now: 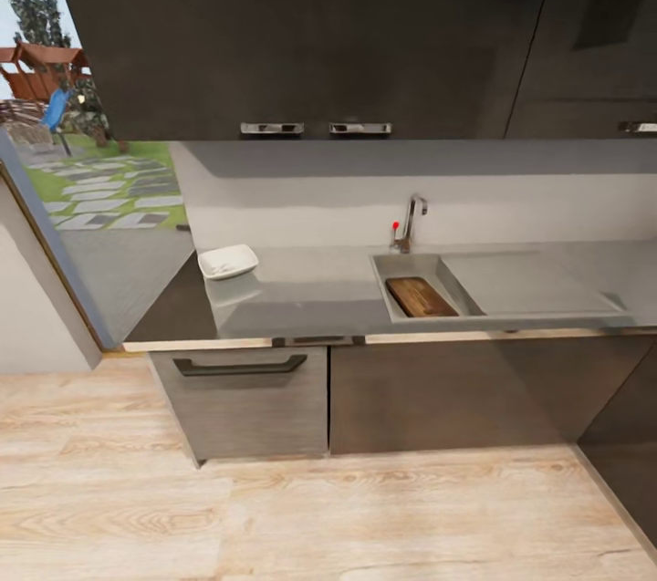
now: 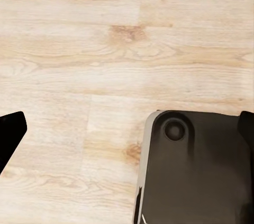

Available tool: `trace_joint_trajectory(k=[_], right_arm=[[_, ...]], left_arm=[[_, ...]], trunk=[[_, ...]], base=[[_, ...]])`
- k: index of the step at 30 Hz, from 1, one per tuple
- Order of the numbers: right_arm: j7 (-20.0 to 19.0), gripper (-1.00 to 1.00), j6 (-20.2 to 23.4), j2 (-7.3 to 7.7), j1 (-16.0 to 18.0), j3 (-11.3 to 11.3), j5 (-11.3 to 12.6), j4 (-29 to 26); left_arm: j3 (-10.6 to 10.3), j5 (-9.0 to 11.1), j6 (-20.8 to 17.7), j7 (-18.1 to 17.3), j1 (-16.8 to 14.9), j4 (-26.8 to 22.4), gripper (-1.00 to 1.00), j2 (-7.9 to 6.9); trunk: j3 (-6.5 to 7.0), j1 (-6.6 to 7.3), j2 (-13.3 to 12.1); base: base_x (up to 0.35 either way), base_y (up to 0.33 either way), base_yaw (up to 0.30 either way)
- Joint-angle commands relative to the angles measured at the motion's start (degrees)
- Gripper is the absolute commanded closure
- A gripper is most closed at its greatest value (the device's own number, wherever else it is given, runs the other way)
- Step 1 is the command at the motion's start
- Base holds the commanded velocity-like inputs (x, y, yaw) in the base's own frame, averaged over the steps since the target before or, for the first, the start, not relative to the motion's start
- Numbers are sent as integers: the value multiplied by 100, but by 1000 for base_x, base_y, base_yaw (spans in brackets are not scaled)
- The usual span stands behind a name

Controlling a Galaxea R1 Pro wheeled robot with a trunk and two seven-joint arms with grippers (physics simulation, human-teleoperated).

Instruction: In the kitchen, take the Vidalia onion out of the sink, dice it on the chopping board with the paring knife, put the diced onion into the bowl on the countertop, then place both the paring knife and the chopping board into the sink.

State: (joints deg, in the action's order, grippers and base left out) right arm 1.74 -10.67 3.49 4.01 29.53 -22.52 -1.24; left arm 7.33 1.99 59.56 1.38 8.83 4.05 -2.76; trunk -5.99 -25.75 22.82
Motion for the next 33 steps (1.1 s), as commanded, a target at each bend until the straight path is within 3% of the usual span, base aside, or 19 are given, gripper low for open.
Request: trace_joint_trajectory(k=[1, 16, 24, 33], right_arm=[[18, -100, -23, 2, 6, 48, -60, 10], [46, -100, -74, -5, 5, 58, -76, -15], [37, -100, -84, -229, 5, 57, -60, -21], [37, -100, -84, -256, 5, 62, -64, -25]], left_arm=[[-4, 12, 21, 3, -4, 8, -100, 0], [-4, 12, 20, 3, -4, 8, -100, -2], [-4, 12, 20, 3, -4, 8, -100, -3], [-4, 12, 20, 3, -4, 8, -100, -3]], trunk=[[-1, -4, 10], [105, -4, 10], [107, -4, 10], [107, -4, 10]], base=[[0, 0, 0], [0, 0, 0], [0, 0, 0], [0, 0, 0]])
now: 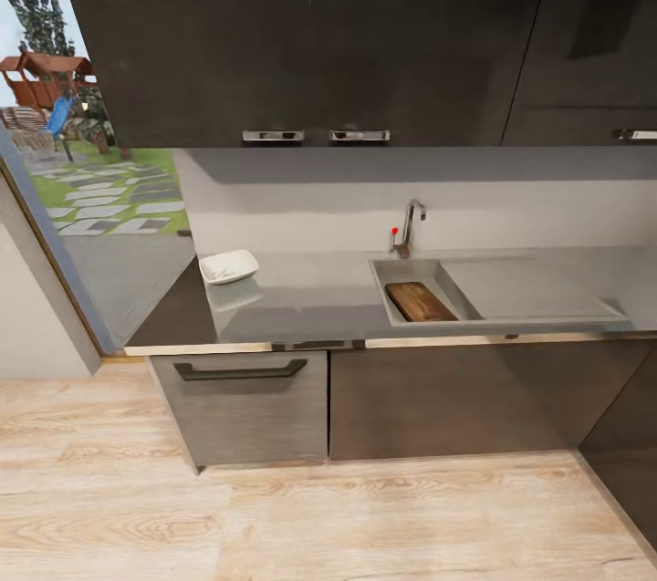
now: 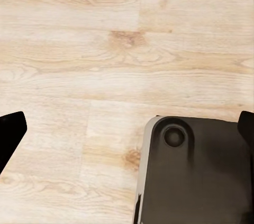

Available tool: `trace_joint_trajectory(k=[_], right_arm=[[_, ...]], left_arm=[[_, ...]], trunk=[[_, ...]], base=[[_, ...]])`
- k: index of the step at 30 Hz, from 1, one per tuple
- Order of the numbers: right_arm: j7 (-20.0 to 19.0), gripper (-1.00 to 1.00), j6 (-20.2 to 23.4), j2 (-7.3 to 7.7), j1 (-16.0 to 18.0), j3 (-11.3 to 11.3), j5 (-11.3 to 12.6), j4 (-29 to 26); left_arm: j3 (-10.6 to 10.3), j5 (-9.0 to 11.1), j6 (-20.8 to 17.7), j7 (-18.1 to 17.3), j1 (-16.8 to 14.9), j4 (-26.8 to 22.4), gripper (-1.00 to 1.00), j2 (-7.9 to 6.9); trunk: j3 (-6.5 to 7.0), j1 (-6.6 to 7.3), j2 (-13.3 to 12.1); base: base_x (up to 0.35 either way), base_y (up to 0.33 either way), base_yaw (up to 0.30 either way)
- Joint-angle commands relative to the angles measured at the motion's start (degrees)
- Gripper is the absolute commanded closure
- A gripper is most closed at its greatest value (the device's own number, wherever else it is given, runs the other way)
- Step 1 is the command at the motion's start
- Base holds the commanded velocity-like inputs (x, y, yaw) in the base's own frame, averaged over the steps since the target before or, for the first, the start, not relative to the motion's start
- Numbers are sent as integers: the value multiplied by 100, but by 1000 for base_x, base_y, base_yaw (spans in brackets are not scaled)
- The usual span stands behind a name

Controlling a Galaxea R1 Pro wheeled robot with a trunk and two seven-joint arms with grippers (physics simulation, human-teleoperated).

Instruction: In the kitchen, take the Vidalia onion out of the sink, dice it on the chopping board with the paring knife, put the diced onion into the bowl on the countertop, then place both the paring knife and the chopping board into the sink.

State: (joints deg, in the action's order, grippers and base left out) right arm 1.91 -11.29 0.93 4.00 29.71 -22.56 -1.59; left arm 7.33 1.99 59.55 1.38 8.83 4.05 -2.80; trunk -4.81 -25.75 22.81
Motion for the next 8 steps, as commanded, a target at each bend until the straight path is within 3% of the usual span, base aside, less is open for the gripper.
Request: trace_joint_trajectory(k=[1, 8], right_arm=[[20, -100, -23, -1, 5, 43, -58, 12], [20, -100, -23, -2, 7, 43, -62, 10]], left_arm=[[-4, 12, 22, 3, -4, 8, -100, -1], [-4, 12, 22, 3, -4, 8, -100, 0]], trunk=[[-10, -3, 11], [-10, -3, 11]], base=[[0, 0, 0], [0, 0, 0]])
